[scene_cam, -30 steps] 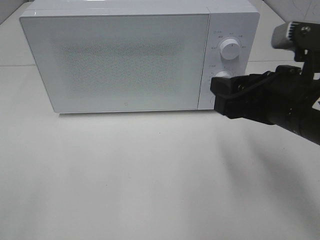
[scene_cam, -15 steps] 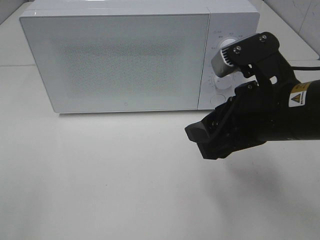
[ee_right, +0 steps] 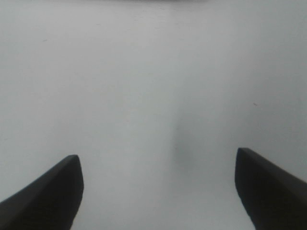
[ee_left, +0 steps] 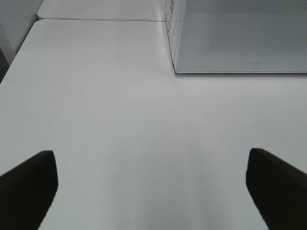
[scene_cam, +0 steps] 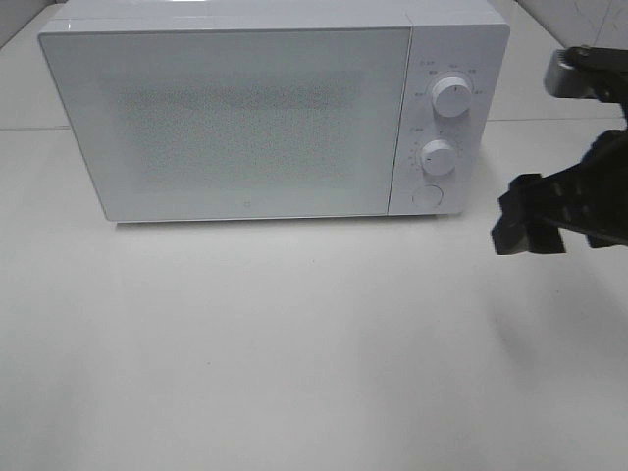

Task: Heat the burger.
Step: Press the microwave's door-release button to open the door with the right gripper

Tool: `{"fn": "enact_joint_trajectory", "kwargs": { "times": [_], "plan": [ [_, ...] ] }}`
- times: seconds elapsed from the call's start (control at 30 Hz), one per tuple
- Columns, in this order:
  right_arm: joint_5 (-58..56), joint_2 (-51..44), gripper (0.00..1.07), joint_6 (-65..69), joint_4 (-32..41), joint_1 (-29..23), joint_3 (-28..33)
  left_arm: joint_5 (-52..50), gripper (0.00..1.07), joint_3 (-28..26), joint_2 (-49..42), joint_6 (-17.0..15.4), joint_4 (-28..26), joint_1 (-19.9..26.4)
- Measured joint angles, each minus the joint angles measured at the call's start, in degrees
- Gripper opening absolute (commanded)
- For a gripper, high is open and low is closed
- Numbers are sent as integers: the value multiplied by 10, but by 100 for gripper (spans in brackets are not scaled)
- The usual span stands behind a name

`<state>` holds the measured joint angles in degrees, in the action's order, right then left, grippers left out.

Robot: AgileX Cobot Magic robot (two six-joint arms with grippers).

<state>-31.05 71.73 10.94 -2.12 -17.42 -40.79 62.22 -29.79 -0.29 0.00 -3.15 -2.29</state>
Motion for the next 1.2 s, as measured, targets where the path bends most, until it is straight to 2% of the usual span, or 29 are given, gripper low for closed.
{"fn": "enact_joint_trajectory", "kwargs": {
  "times": [0.03, 0.07, 0.13, 0.2, 0.4, 0.53, 0.57, 0.63, 0.67, 0.77, 0.83, 1.0, 1.03, 1.2],
  "plan": [
    [0, 0, 86, 0, 0, 0, 0, 0, 100, 0, 0, 0, 0, 0],
    [-19, -1, 86, 6, -7, 43, 0, 0, 100, 0, 0, 0, 0, 0],
    [-27, -1, 85, 8, -13, 63, 0, 0, 100, 0, 0, 0, 0, 0],
    [-68, -1, 85, 4, -43, 113, 0, 0, 100, 0, 0, 0, 0, 0],
    [-107, -17, 83, -2, -46, 119, 1, 0, 100, 0, 0, 0, 0, 0],
    [-111, -100, 80, -5, -45, 119, 23, 0, 100, 0, 0, 0, 0, 0],
    [-114, -148, 78, -6, -42, 119, 42, 0, 100, 0, 0, 0, 0, 0],
    [-120, -171, 77, -10, -40, 119, 48, 0, 100, 0, 0, 0, 0, 0],
    [-135, -231, 75, -22, -37, 119, 58, 0, 100, 0, 0, 0, 0, 0],
    [-143, -261, 74, -29, -35, 119, 60, 0, 100, 0, 0, 0, 0, 0],
    [-191, -366, 73, -53, -33, 119, 61, 0, 100, 0, 0, 0, 0, 0],
    [-231, -446, 73, -61, -33, 119, 61, 0, 100, 0, 0, 0, 0, 0],
    [-234, -486, 73, -61, -32, 119, 66, 0, 100, 0, 0, 0, 0, 0],
    [-237, -555, 73, -61, -32, 119, 89, 0, 100, 0, 0, 0, 0, 0]
  ]
}}
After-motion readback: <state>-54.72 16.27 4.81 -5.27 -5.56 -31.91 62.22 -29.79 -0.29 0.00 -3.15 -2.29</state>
